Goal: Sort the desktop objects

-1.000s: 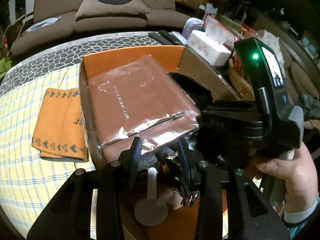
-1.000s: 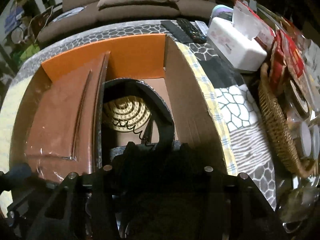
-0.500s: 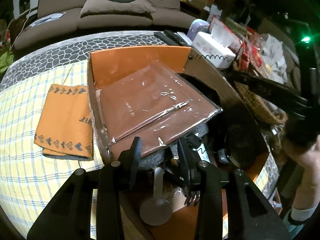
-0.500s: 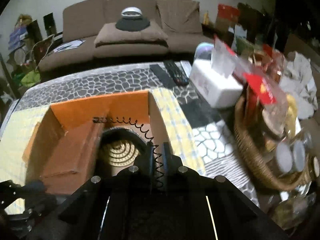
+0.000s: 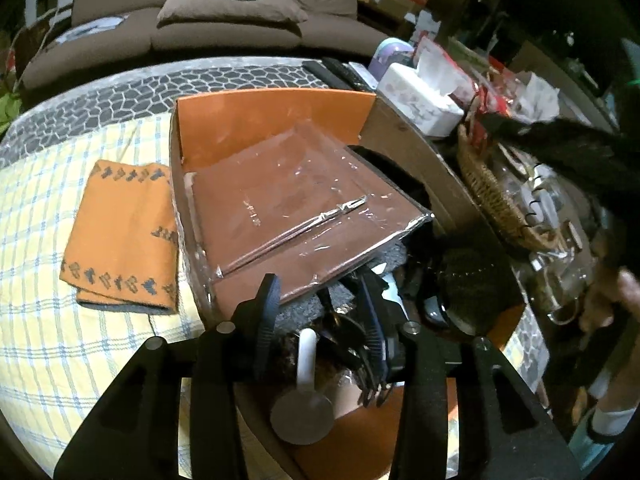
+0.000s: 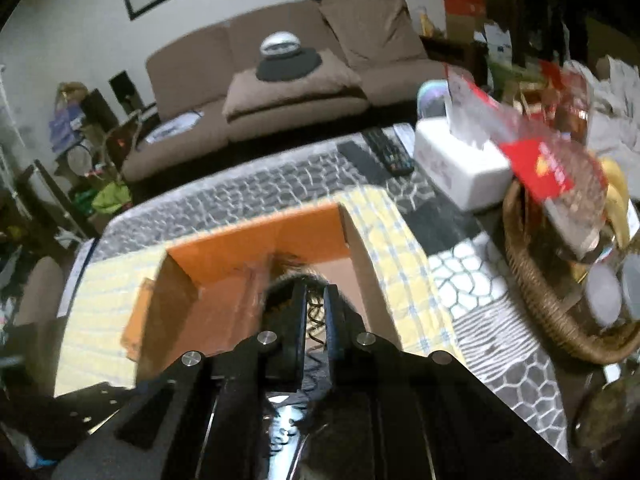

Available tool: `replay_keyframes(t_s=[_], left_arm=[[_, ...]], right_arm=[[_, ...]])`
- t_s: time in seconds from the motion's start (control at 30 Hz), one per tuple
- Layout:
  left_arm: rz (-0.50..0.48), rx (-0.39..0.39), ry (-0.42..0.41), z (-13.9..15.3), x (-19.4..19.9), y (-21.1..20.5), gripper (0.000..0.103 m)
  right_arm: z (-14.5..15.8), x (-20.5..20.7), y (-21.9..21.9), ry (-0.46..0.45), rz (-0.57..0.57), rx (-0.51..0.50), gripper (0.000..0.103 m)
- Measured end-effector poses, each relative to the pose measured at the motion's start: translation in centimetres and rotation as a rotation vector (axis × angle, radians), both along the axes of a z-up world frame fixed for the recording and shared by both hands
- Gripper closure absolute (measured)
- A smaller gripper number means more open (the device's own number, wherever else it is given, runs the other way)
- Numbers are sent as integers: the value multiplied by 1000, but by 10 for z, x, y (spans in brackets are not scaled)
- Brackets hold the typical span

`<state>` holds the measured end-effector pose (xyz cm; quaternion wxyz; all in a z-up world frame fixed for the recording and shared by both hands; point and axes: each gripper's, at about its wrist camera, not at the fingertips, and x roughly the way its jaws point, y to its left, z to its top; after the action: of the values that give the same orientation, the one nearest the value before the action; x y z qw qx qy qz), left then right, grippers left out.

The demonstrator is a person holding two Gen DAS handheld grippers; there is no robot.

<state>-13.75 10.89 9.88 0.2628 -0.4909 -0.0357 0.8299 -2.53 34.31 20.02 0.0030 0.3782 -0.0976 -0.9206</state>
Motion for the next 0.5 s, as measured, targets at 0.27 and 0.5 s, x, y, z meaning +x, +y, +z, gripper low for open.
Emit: replay_keyframes(t_s=[0.27,0.5], left_arm=[[6,35,-12,6,0,-6,60],[5,2,-9,2,1,-3,60]], right_arm=[[19,15,4,28,26,11,96],[-14,2,13,-59,19,-87,93]])
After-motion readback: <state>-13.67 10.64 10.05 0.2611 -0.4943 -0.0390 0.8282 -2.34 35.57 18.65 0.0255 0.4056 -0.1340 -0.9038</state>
